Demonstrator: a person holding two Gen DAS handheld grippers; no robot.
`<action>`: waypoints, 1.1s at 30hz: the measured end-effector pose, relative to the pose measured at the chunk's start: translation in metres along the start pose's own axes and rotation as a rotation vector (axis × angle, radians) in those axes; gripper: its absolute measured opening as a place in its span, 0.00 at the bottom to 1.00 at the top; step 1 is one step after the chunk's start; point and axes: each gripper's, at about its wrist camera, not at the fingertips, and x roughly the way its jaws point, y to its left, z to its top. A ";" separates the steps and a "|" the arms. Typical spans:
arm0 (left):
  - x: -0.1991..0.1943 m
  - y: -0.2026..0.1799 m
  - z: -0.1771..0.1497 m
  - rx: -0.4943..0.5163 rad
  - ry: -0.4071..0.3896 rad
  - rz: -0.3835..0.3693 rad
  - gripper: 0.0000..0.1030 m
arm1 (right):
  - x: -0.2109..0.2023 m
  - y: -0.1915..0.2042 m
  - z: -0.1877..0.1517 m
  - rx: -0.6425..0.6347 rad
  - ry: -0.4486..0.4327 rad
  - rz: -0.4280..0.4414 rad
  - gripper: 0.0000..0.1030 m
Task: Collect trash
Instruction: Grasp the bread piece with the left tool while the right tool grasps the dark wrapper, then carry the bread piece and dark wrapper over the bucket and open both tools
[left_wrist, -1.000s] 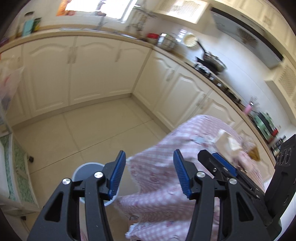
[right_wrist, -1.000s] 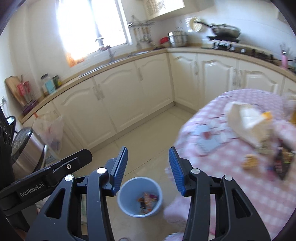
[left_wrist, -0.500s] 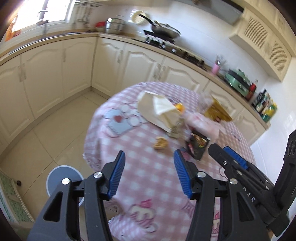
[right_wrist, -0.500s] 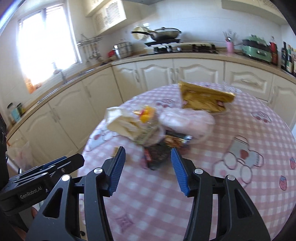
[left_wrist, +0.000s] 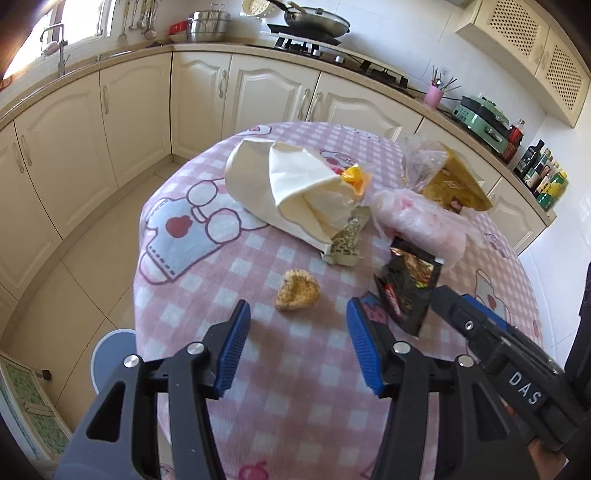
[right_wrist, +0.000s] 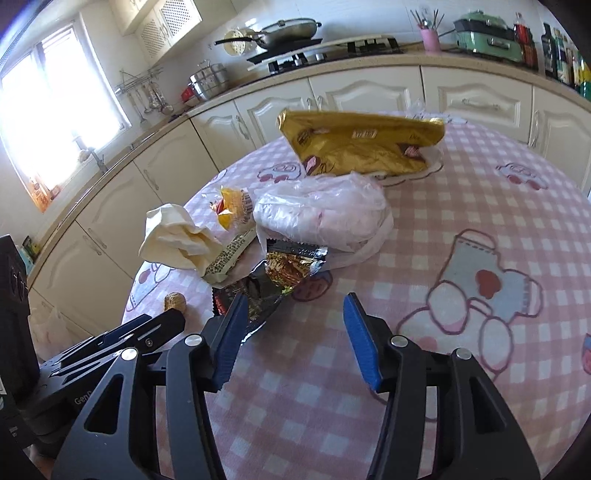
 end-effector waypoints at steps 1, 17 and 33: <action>0.002 0.000 0.001 0.002 -0.001 0.002 0.47 | 0.005 0.000 0.001 0.012 0.016 0.015 0.49; -0.002 0.005 0.006 0.012 -0.034 -0.071 0.21 | 0.030 0.025 0.014 -0.071 0.057 -0.037 0.19; -0.079 0.034 -0.008 -0.055 -0.148 -0.123 0.21 | -0.040 0.074 -0.001 -0.188 -0.076 0.057 0.05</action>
